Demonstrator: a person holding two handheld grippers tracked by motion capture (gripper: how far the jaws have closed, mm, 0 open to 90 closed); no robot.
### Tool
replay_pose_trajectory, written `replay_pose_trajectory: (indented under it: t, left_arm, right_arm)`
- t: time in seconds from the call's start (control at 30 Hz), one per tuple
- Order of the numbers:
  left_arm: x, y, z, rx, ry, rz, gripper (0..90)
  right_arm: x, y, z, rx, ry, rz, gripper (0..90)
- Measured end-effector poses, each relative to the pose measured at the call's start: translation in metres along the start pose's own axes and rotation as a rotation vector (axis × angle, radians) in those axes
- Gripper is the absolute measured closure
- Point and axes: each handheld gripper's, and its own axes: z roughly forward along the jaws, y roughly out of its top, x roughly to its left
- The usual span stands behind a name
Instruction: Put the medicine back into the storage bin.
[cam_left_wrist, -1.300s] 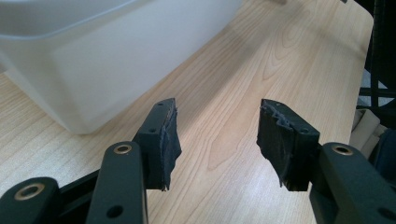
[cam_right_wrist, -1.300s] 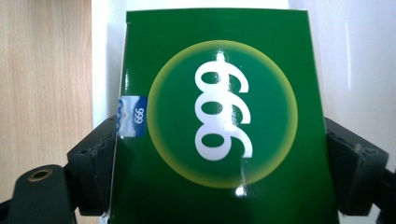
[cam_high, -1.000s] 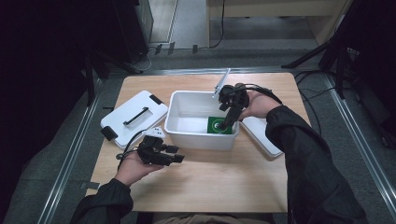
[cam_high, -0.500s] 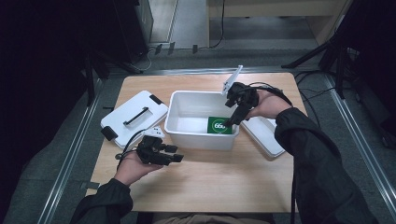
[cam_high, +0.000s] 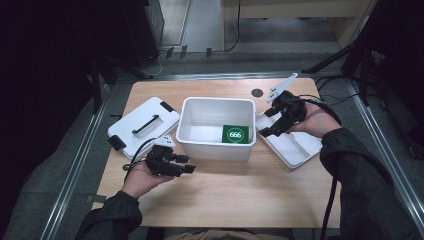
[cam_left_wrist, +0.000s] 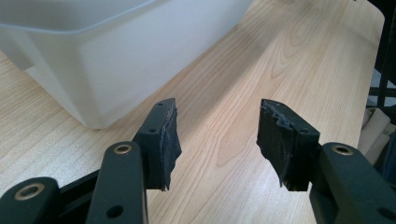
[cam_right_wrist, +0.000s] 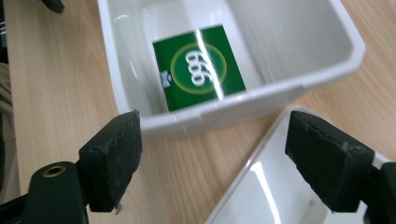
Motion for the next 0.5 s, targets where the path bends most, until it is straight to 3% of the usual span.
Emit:
replay_pose_trajectory:
  t: [0.17, 0.4, 0.5]
  left_arm:
    - [0.0, 0.0, 0.0, -0.001, -0.001, -0.006, 47.3]
    - [0.001, 0.0, 0.0, -0.004, 0.0, -0.008, 47.3]
    - [0.001, 0.0, -0.001, -0.003, -0.001, -0.008, 47.3]
  right_arm:
    - [-0.003, -0.021, -0.003, -0.021, -0.026, 0.021, 21.2]
    - [-0.011, -0.058, -0.003, -0.065, -0.09, 0.115, 25.5]
    - [-0.014, -0.071, 0.003, -0.071, -0.082, 0.16, 28.1]
